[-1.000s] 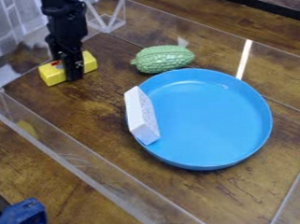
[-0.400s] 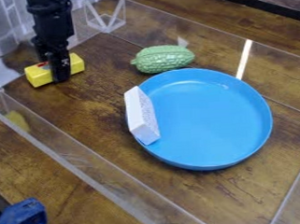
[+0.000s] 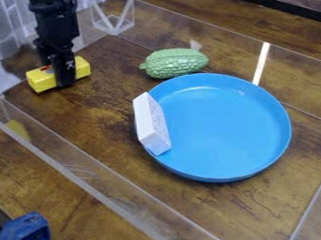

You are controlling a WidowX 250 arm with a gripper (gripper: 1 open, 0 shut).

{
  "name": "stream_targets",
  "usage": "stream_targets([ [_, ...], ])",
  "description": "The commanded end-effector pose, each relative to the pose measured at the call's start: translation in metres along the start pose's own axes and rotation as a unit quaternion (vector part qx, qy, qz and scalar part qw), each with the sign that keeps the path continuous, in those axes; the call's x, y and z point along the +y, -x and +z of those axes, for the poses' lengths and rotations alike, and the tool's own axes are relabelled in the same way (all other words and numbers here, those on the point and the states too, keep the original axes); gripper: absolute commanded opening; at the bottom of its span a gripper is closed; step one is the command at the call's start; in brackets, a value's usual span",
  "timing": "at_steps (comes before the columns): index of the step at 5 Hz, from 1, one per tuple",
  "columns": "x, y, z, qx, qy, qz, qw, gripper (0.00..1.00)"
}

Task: Put the yellow brick in the blue tray

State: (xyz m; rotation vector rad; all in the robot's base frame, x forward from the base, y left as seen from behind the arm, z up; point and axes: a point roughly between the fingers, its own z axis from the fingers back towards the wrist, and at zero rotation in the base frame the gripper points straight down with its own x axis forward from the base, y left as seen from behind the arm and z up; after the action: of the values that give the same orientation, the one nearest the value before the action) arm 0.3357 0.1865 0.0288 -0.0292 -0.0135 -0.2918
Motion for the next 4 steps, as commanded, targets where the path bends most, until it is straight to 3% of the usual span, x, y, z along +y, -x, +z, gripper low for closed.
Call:
stream_targets([
  [1,0.011,-0.008,0.061,-0.044,-0.055,0.011,0.9975,0.00],
  [3,-0.011,-0.024,0.119,-0.055,-0.088,0.013,0.9945,0.00],
  [4,-0.028,-0.044,0.129,-0.064,-0.094,-0.002,0.9935,0.00],
])
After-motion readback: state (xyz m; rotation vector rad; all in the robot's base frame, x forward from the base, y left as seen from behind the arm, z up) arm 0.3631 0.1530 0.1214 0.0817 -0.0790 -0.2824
